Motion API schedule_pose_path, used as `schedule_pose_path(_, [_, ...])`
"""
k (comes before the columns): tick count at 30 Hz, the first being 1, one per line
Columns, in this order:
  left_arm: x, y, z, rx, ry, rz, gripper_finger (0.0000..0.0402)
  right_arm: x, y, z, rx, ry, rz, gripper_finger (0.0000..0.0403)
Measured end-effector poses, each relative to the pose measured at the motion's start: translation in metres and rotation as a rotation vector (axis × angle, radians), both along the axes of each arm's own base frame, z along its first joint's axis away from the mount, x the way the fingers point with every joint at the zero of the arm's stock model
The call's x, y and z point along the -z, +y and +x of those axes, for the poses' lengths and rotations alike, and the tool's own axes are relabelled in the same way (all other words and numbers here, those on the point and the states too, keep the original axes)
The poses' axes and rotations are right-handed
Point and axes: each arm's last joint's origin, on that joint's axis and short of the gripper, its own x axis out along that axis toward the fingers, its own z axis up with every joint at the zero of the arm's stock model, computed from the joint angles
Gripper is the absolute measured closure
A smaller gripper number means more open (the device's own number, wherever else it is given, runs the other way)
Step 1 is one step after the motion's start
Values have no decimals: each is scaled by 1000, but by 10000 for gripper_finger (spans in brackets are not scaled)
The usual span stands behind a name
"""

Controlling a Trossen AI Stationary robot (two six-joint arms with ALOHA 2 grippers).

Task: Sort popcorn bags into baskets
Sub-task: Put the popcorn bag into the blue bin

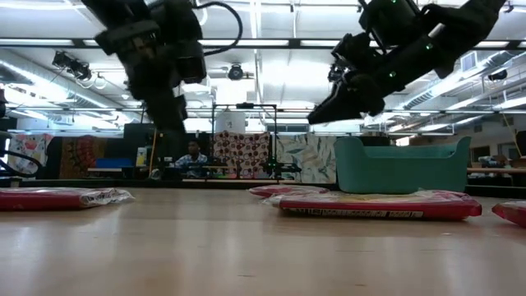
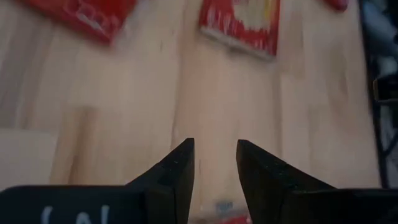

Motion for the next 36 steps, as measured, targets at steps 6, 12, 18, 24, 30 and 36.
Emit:
schedule_pose_path(6, [7,-22,-8,-69,170,4,276,2,3,-3,5,-74,30,199])
schedule_pose_path(12, [18,-36,-10,-121,282,-5,266,8,11,-5,-28,-57,44,199])
schedule_pose_path(18, [35,-43,-9,-90,390,5,256,6,14,-4,-46,-73,33,199])
schedule_pose_path(24, [39,-61,-16,60,476,-122,256,6,13,-5,-42,-66,33,199])
schedule_pose_path(30, [49,-74,-18,120,508,-86,259,7,13,-5,-38,-62,32,199])
schedule_pose_path(36, [61,-72,-7,153,453,36,260,6,13,-4,-39,-67,32,199])
